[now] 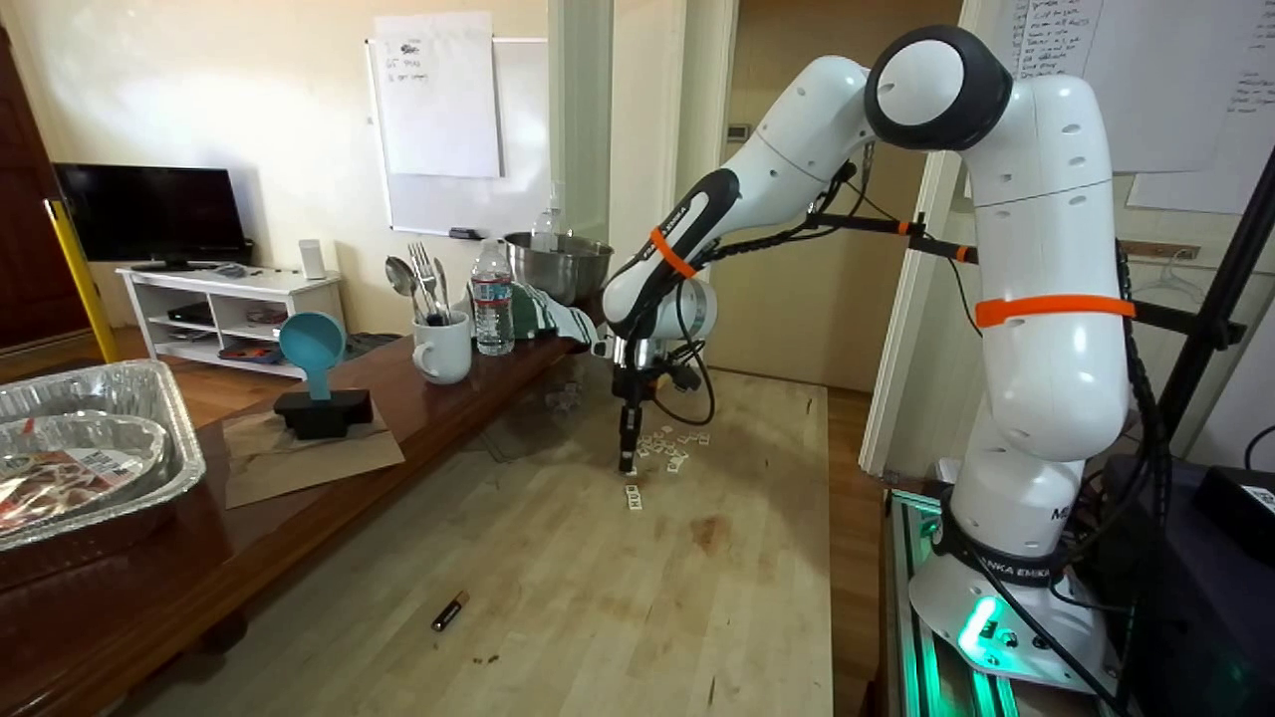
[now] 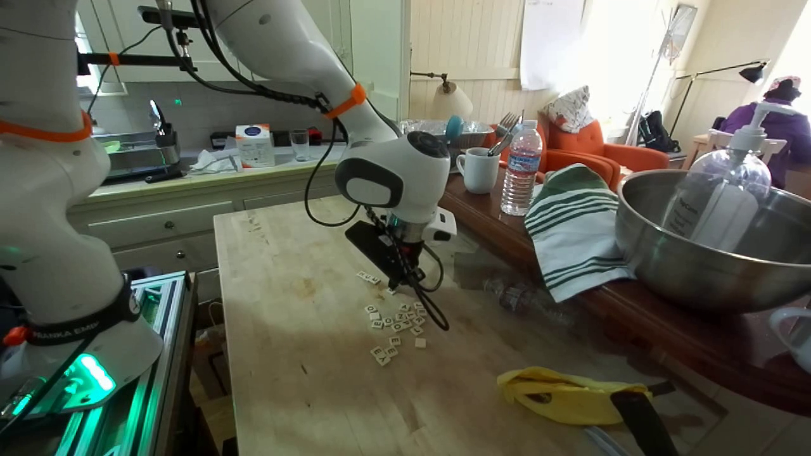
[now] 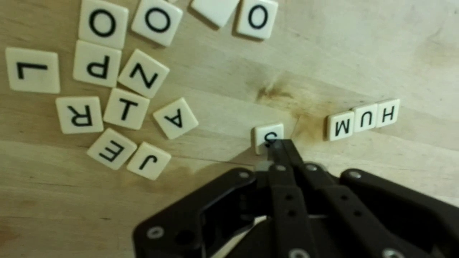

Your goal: Align the blocks on the table

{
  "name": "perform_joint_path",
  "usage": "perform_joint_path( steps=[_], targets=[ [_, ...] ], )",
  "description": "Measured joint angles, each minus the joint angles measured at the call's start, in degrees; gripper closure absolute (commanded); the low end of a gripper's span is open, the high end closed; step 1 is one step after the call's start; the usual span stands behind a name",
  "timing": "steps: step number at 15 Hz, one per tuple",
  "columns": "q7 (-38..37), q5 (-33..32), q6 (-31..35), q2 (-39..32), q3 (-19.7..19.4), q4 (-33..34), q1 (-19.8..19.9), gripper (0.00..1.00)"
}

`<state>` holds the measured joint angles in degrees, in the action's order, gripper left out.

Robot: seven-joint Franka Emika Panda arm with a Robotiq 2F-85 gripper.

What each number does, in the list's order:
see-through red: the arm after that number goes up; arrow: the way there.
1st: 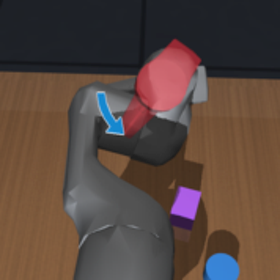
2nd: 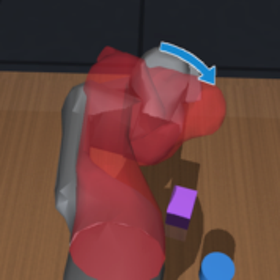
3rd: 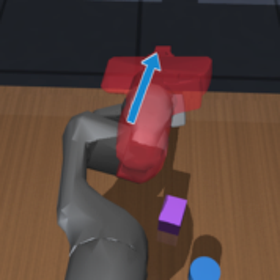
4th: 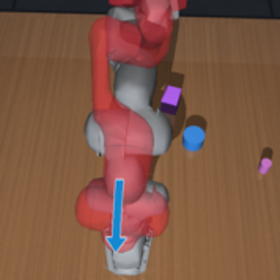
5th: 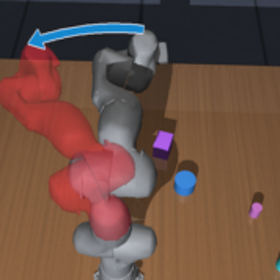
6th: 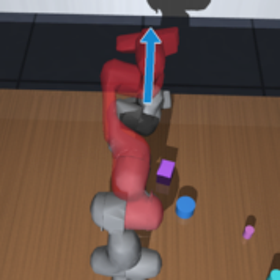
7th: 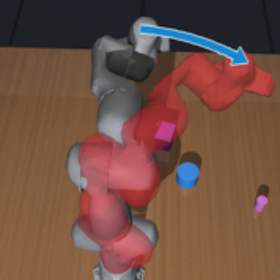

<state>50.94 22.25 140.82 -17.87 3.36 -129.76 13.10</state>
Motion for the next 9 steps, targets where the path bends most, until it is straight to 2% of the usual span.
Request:
perform_joint_path(
  steps=[9],
  targets=[
    [0.01,-0.01,-0.08,0.63,0.03,-0.95,-0.50,1.00]
  ],
)
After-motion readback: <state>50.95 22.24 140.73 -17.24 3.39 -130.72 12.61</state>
